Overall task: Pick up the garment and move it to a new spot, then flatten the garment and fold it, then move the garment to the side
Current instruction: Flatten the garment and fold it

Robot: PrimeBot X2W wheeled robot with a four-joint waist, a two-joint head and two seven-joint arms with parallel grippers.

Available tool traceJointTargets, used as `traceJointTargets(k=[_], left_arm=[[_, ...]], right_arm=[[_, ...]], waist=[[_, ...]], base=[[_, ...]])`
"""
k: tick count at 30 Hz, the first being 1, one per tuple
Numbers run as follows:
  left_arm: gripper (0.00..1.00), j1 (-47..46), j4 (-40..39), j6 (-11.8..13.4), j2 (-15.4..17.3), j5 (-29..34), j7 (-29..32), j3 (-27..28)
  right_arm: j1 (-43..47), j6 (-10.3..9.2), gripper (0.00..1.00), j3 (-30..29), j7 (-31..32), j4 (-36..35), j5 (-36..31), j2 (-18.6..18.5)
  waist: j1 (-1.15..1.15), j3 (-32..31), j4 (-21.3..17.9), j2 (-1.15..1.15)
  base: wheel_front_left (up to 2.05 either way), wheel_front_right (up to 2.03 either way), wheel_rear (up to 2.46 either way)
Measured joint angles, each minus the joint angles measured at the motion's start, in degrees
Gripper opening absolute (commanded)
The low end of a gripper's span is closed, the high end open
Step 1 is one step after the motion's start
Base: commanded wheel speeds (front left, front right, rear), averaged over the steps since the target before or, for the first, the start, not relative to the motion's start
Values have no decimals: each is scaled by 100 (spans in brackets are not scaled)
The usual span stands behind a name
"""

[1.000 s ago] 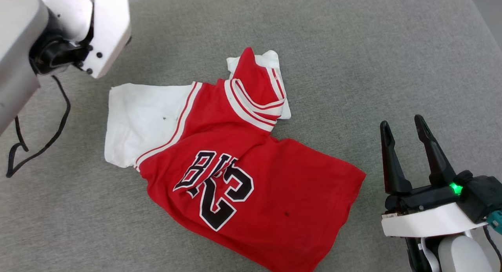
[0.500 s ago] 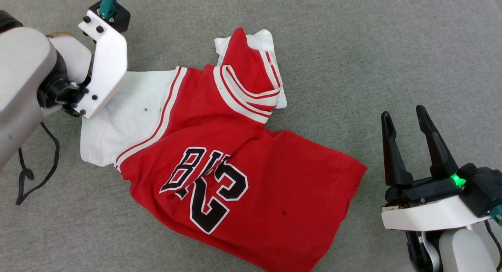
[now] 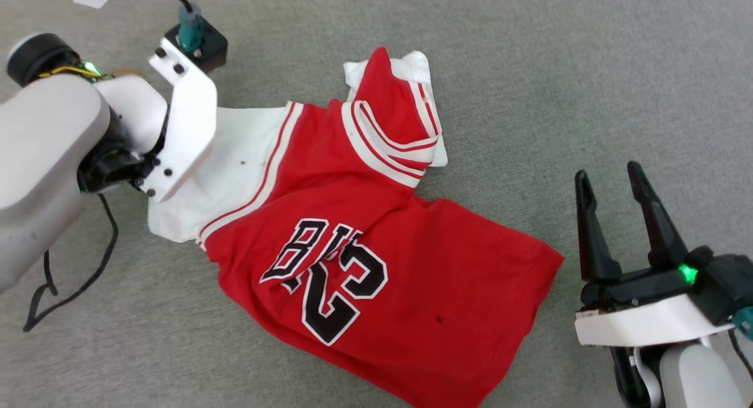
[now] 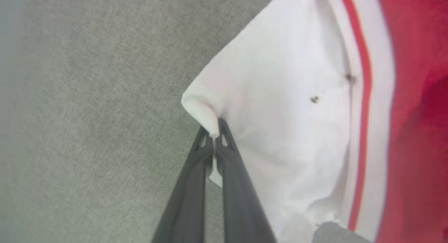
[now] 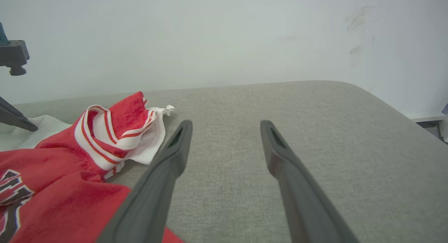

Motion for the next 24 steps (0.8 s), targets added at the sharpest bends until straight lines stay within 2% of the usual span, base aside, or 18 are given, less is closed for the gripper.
traceJointTargets(k=[3, 6, 14, 17, 21, 22, 23, 24], left_arm=[[0, 104, -225, -1, 151, -114, -427, 34], [0, 271, -319, 4, 460, -182, -782, 143], [0, 1267, -266, 360, 1358, -586, -1221, 174], [0, 1650, -179, 493, 1499, -764, -1366, 156], [0, 2070, -66, 606, 1444, -1010, -1633, 147], [13, 2102, -26, 631, 1406, -1028, -1735, 156], [100, 2125, 5, 656, 1380, -1026, -1850, 172], [100, 2145, 32, 670, 1357, -970, -2004, 188]], right_arm=[[90, 1, 100, 16, 0, 47, -68, 3], [173, 1, 100, -16, -1, 65, -123, 2], [310, 0, 100, -21, 0, 96, -218, 2], [346, 1, 100, -11, 0, 116, -237, 3], [392, 1, 100, -29, 0, 151, -254, 1], [391, 1, 100, -40, 0, 160, -268, -5], [389, 1, 100, -47, 0, 168, -299, -19], [382, 1, 100, -48, 0, 177, -309, -45]], waist=[[0, -204, 119, 0], [0, -411, 259, 0], [-1, -803, 612, 0], [-1, -852, 662, 0], [-1, -874, 677, 0], [0, -890, 685, 0], [0, -913, 690, 0], [0, -941, 695, 0]], base=[[0, 0, 0], [0, 0, 0], [0, 0, 0], [0, 0, 0], [0, 0, 0], [0, 0, 0], [0, 0, 0], [0, 0, 0]])
